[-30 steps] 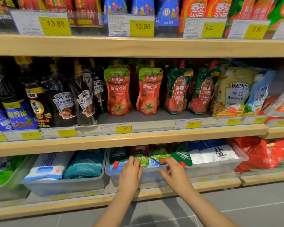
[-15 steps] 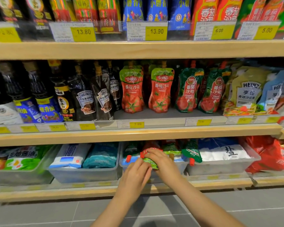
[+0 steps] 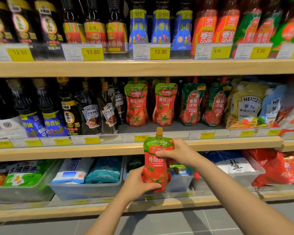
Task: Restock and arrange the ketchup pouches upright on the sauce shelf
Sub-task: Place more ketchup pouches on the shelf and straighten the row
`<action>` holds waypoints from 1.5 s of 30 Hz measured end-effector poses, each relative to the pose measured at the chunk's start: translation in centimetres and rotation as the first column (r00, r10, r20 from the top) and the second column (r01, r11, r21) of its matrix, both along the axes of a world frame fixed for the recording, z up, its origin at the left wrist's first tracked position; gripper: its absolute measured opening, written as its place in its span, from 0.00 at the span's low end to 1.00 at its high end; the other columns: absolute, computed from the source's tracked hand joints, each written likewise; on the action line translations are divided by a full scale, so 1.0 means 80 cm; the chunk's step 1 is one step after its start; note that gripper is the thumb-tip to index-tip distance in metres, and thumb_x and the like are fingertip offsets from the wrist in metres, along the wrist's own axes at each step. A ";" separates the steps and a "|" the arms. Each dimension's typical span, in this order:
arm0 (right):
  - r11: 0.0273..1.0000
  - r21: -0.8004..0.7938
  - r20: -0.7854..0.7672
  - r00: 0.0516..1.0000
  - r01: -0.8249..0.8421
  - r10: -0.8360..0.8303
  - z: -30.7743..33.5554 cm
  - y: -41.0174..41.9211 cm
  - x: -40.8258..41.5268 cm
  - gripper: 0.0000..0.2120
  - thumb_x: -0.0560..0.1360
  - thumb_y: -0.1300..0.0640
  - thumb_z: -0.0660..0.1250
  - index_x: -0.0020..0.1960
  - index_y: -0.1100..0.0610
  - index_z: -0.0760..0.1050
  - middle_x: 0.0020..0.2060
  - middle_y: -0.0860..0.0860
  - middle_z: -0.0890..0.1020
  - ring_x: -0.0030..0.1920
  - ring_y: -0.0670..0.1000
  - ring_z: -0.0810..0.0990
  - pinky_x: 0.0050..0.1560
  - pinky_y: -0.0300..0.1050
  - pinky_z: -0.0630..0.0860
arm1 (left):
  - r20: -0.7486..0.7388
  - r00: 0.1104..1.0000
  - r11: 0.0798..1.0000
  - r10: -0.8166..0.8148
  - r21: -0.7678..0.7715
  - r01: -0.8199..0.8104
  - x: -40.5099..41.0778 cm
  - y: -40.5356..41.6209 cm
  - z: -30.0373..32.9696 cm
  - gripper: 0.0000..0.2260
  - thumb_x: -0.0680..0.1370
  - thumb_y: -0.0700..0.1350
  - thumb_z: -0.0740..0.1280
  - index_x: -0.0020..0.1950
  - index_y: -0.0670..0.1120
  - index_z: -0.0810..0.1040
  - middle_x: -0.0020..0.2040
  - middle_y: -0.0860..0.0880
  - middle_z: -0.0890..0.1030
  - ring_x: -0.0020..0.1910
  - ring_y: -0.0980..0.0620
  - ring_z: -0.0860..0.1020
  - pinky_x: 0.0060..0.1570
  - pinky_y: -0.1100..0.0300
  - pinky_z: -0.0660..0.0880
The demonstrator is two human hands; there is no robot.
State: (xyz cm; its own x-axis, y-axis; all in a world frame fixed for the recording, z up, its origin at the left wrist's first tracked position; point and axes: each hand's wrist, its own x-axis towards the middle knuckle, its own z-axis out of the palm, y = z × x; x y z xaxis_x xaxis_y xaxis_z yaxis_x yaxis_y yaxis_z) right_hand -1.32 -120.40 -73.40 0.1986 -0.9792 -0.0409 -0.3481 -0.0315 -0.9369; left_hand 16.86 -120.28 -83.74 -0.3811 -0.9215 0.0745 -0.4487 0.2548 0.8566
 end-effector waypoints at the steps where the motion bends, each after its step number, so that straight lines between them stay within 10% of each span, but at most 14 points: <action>1: 1.000 -0.012 0.025 1.000 -0.003 0.004 0.001 0.002 -0.001 0.07 0.69 0.56 0.73 0.46 0.51 0.78 0.43 0.50 0.84 0.43 0.47 0.83 0.41 0.43 0.80 | -0.046 0.999 1.000 0.014 -0.010 -0.015 -0.002 0.000 0.000 0.18 0.60 0.55 0.78 0.44 0.63 0.75 0.40 0.74 0.79 0.43 0.72 0.78 0.38 0.78 0.72; 13: 0.940 -0.317 0.004 0.992 0.123 -0.129 0.032 -0.006 0.015 0.19 0.62 0.59 0.78 0.47 0.45 0.74 0.45 0.43 0.82 0.49 0.44 0.80 0.52 0.44 0.77 | -0.315 0.935 0.873 0.164 -0.395 -0.287 0.042 -0.034 0.080 0.11 0.70 0.57 0.68 0.51 0.60 0.75 0.49 0.60 0.80 0.48 0.63 0.78 0.48 0.72 0.72; 19: 0.847 -0.512 -0.102 0.970 0.140 -0.222 0.069 -0.060 0.049 0.20 0.64 0.49 0.75 0.54 0.49 0.75 0.50 0.46 0.83 0.53 0.48 0.80 0.56 0.54 0.76 | 0.035 0.930 0.650 0.365 -0.725 -0.228 0.070 -0.076 0.076 0.17 0.77 0.52 0.57 0.56 0.42 0.76 0.52 0.46 0.78 0.52 0.47 0.74 0.55 0.61 0.64; 38: 0.965 -0.260 -0.123 0.990 0.035 -0.069 0.027 -0.126 0.053 0.27 0.67 0.48 0.73 0.63 0.52 0.70 0.57 0.49 0.80 0.56 0.48 0.78 0.57 0.47 0.75 | 0.043 0.924 0.615 0.379 -0.758 -0.217 0.065 -0.084 0.045 0.21 0.73 0.52 0.66 0.62 0.43 0.71 0.59 0.46 0.75 0.61 0.50 0.69 0.66 0.49 0.65; 45: 0.841 -0.521 -0.329 0.873 0.149 -0.359 0.002 -0.045 -0.071 0.15 0.75 0.50 0.65 0.60 0.50 0.74 0.57 0.45 0.77 0.58 0.44 0.73 0.57 0.40 0.69 | 0.174 0.977 0.672 0.122 -0.739 0.048 -0.029 -0.022 -0.028 0.16 0.73 0.50 0.68 0.59 0.47 0.73 0.61 0.49 0.74 0.61 0.52 0.71 0.61 0.54 0.71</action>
